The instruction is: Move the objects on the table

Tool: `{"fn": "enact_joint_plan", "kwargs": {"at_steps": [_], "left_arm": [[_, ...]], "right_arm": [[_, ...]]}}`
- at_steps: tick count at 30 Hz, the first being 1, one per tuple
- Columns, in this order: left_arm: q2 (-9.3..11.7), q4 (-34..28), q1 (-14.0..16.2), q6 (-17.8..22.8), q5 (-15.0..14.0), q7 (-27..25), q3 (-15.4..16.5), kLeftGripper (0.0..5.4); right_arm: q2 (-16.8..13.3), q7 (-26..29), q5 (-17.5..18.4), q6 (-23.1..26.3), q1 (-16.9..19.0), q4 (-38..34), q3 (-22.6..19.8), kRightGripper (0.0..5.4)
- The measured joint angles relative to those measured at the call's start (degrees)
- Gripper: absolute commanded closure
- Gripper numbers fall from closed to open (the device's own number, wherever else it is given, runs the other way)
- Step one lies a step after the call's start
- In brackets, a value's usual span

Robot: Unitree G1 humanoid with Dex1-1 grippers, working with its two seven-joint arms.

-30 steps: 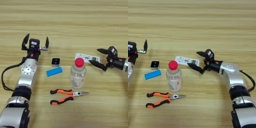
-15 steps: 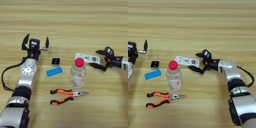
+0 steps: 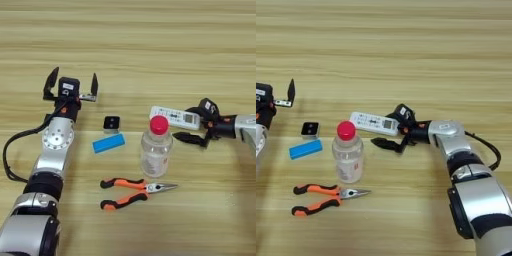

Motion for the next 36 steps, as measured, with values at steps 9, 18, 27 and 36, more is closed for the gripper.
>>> {"fn": "enact_joint_plan", "kwargs": {"at_steps": [9, 18, 27, 36], "left_arm": [[0.0, 0.0, 0.0, 0.0, 0.0, 0.0, 0.0, 0.0], [0.0, 0.2, 0.0, 0.0, 0.0, 0.0, 0.0, 0.0], [0.0, 0.7, 0.0, -0.1, 0.0, 0.1, 0.0, 0.0], [-0.3, 0.9, -0.5, -0.2, 0.0, 0.2, -0.3, 0.0]], "right_arm": [[0.4, 0.0, -0.5, -0.3, -0.3, 0.9, -0.3, 1.73], [0.6, 0.3, -0.5, -0.4, -0.3, 0.8, -0.3, 2.51], [0.6, 1.7, -0.1, -0.4, 0.3, 0.6, -1.4, 2.51], [-1.9, 6.5, 1.6, -0.1, 4.5, -6.4, -2.8, 2.51]]}}
